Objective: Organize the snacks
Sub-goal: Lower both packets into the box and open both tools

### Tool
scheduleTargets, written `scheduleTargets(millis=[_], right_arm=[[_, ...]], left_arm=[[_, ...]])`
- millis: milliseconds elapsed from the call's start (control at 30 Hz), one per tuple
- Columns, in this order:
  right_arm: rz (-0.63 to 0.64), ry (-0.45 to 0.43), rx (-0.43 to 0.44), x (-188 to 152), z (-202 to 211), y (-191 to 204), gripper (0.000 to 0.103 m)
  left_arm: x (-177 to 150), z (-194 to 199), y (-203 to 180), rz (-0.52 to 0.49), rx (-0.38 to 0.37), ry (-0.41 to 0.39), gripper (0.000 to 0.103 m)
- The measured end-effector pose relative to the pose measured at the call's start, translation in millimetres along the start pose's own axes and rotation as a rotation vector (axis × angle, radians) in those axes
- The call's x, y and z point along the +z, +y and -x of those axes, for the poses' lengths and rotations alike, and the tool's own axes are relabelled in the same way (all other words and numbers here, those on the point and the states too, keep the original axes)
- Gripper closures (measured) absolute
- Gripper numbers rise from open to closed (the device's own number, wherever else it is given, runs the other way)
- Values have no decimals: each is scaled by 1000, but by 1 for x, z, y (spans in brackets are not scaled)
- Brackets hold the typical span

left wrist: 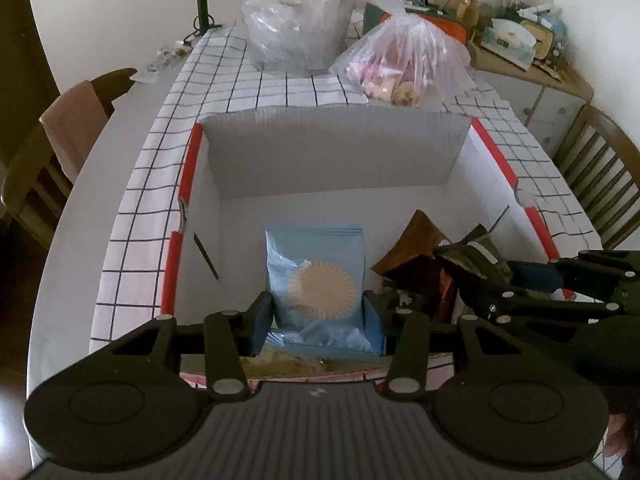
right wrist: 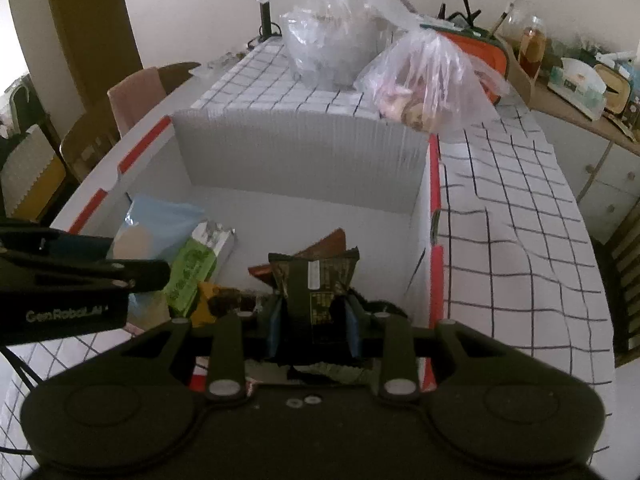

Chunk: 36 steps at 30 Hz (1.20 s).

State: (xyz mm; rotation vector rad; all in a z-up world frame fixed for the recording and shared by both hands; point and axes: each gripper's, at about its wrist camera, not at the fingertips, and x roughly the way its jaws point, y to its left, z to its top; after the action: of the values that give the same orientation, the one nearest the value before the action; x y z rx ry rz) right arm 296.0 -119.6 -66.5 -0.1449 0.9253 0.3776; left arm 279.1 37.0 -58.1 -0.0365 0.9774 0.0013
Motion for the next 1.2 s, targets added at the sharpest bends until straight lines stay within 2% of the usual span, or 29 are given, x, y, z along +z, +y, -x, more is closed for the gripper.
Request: scheduleTargets(millis=[233,500,867,1133,1200], right_arm=[[-6,22,0,-5,-7,1,69],[-18,8,14,-5,2,-2,62],[-27,-38,35,-5,35,-5,52],[-24,-95,56,-4,68,-3,40],[-23,-106,63,-5,77,-3,39]], left_arm=[[-2,-3,-2,-6,11,9,55],[-4,5,-2,0,-3,-5,49],[-6,36,-3,3,-17,-59,42],[-11,69,-5,10,-27,-118,37],[-13,77,-5,10,-29,-131,37]])
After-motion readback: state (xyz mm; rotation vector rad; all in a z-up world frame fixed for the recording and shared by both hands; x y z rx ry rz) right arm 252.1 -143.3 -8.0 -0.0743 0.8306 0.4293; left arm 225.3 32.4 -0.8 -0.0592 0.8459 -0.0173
